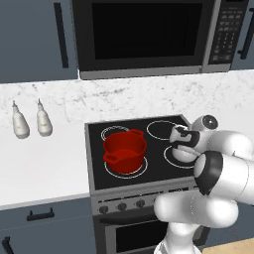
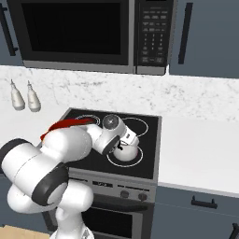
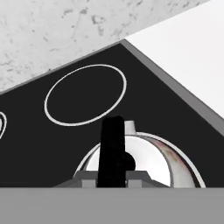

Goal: Pick the kettle from the counter and place it on a stove burner. Then turn the burner on.

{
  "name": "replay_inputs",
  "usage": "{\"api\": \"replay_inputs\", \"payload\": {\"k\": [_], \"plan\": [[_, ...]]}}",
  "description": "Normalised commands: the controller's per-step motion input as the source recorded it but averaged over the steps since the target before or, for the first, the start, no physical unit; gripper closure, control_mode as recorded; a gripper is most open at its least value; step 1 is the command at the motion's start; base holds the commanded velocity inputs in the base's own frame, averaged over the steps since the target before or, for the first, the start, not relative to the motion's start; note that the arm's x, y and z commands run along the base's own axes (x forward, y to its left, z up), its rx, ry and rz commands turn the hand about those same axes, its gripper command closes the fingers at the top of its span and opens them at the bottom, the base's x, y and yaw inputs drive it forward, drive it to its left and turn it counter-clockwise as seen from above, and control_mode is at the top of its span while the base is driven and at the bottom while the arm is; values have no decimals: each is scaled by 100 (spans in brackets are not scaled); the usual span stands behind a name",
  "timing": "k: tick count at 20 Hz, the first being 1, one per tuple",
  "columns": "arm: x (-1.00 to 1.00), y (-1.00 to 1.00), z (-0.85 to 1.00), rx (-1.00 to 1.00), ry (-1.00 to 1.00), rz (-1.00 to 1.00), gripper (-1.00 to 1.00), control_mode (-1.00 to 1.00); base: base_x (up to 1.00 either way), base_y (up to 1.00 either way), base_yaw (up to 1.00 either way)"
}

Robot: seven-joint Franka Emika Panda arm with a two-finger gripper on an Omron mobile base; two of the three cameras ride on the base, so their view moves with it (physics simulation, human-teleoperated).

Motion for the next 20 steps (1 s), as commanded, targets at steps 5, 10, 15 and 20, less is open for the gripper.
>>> {"api": "replay_inputs", "payload": {"k": [5, 10, 15, 20], "plan": [[0, 8, -32, 0, 9, 0, 100, -100, 0, 0, 0], [0, 2, -6, 0, 2, 0, -100, -100, 0, 0, 0], [0, 0, 0, 0, 0, 0, -100, -100, 0, 0, 0], [-2, 0, 9, 0, 1, 0, -100, -100, 0, 0, 0]]}}
